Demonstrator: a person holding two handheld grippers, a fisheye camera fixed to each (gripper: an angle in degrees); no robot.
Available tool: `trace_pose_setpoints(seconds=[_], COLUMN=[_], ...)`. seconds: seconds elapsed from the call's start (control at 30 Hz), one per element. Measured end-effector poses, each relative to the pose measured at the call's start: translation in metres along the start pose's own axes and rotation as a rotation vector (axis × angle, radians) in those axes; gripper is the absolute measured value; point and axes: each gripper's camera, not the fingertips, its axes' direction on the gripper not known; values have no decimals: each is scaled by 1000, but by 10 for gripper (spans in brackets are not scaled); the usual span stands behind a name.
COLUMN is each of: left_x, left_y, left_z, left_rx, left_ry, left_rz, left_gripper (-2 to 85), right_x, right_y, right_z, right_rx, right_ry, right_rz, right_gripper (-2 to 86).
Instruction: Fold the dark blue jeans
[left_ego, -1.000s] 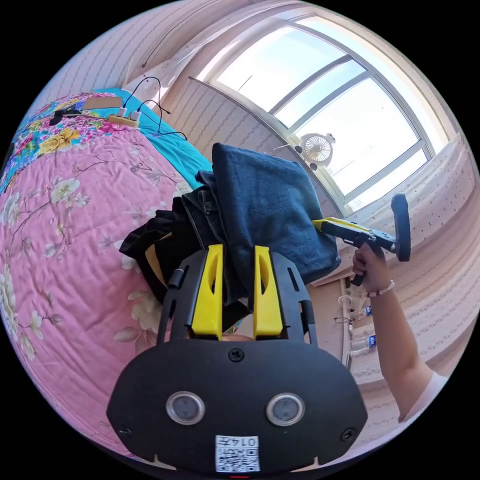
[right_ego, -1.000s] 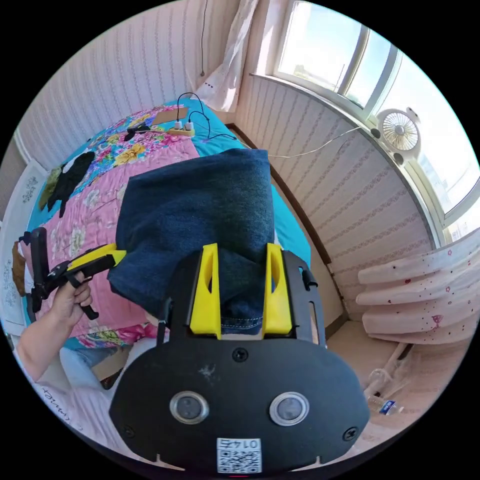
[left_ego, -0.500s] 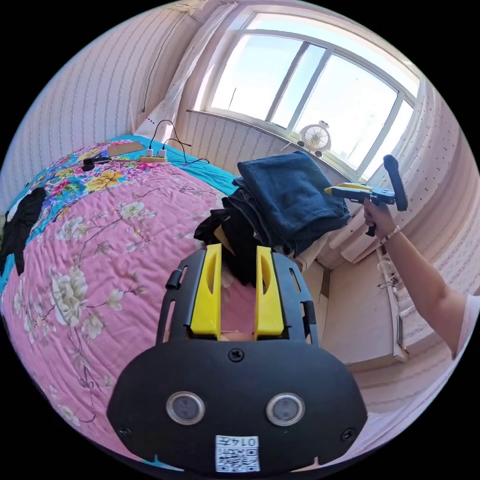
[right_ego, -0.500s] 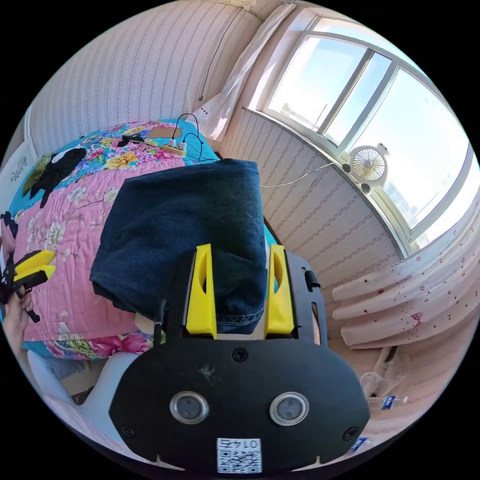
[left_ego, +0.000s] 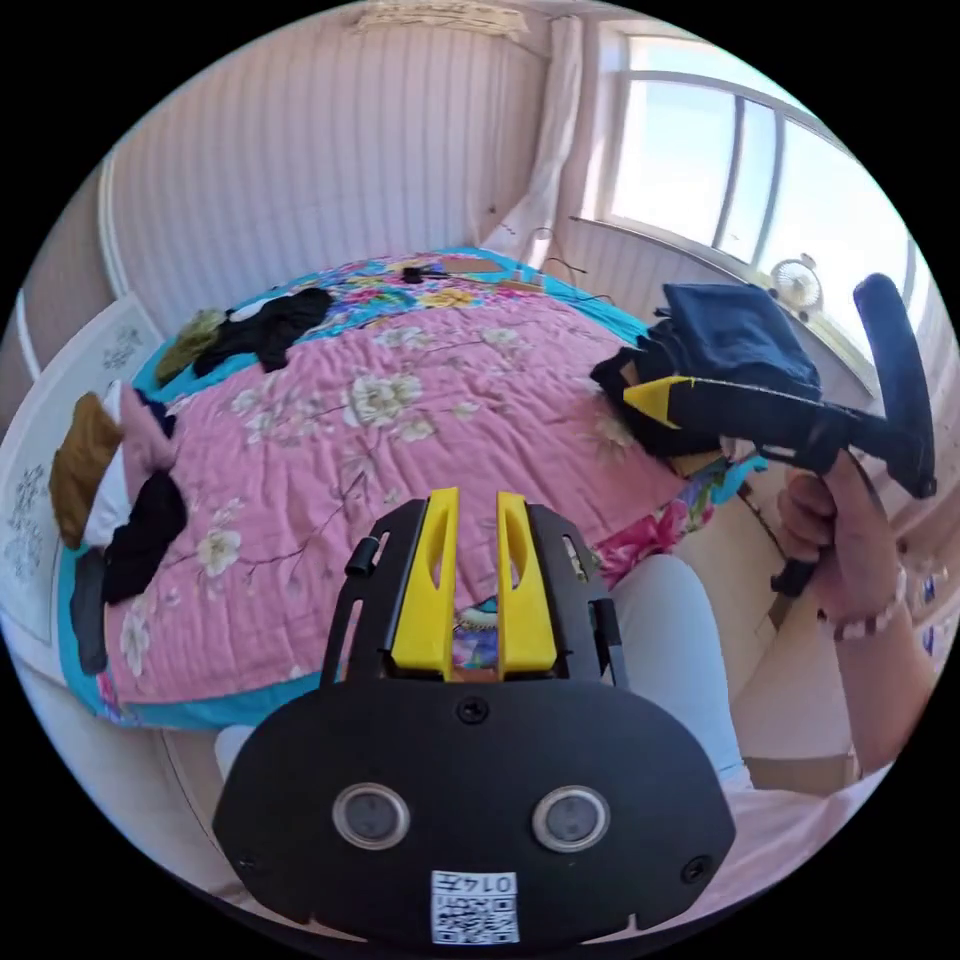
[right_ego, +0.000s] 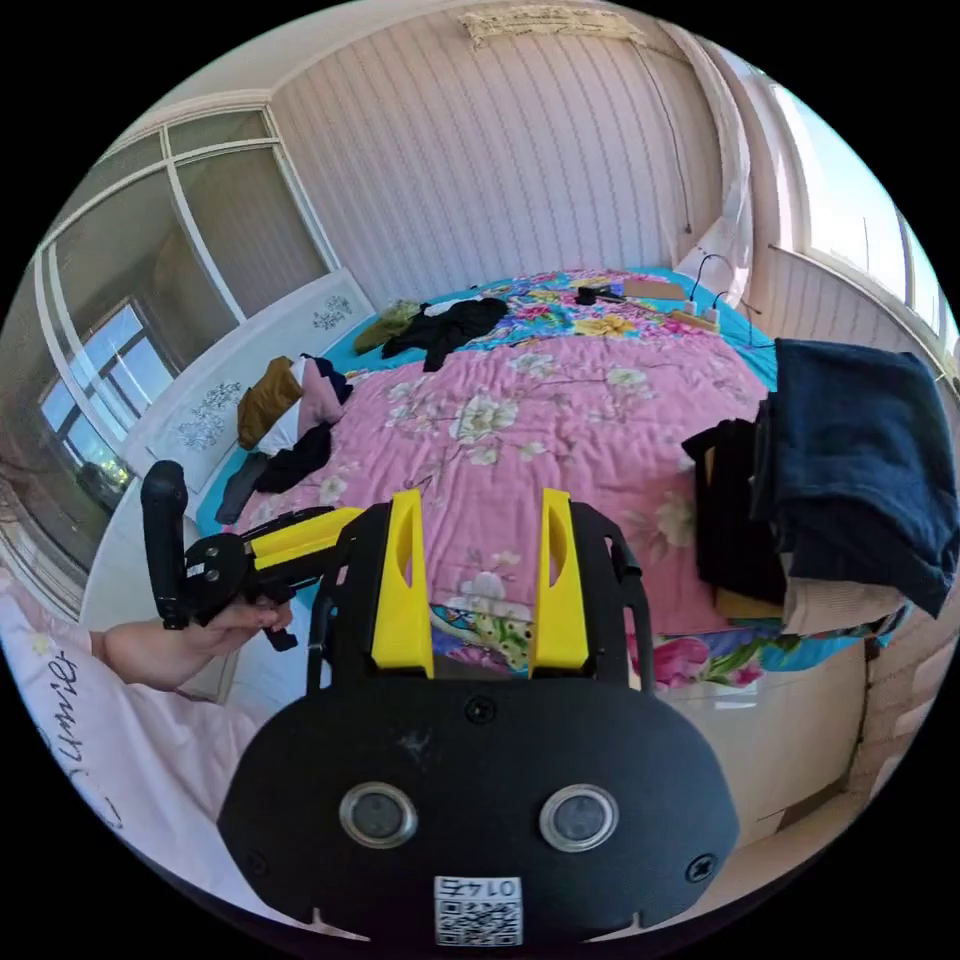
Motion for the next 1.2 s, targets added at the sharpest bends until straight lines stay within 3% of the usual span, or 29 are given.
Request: trace_pose_setpoints(seconds=[0.07,0.13,0.2,0.43,0.63,0.77,1.03,1.2], left_x=[-16,-30,-46,-57,-83,-99,-123,-144], left_y=[15,25,32,41,36,41,37,35], left_z=[-14,-26,-43,-90,-130,-145,-179,-189], left_rx=[-3,-39,-90,-158,-135,10,63,-9], left_ry=[-113,-167,-240,-366,-206,-65,-74,-55], left_rz=[-131,-230,-335,-374,-379,-304,-331,-398], left_gripper=[3,-3,-7,-8,-9,-9,-9,-9], right_x=[-29,-54,-80,-178,-227,-242,-263,-271], right_y=[8,11,10,9,15,13,9,12], right_z=[41,59,71,111,135,139,171,193], right_rx=[-74,-103,-137,-246,-295,-225,-234,-251], right_ry=[-202,-280,-281,-149,-206,-339,-340,-386], right_rz=[74,86,55,-93,-220,-272,-322,-358], right_gripper=[111,84,69,-4,-9,-9,-9,-10])
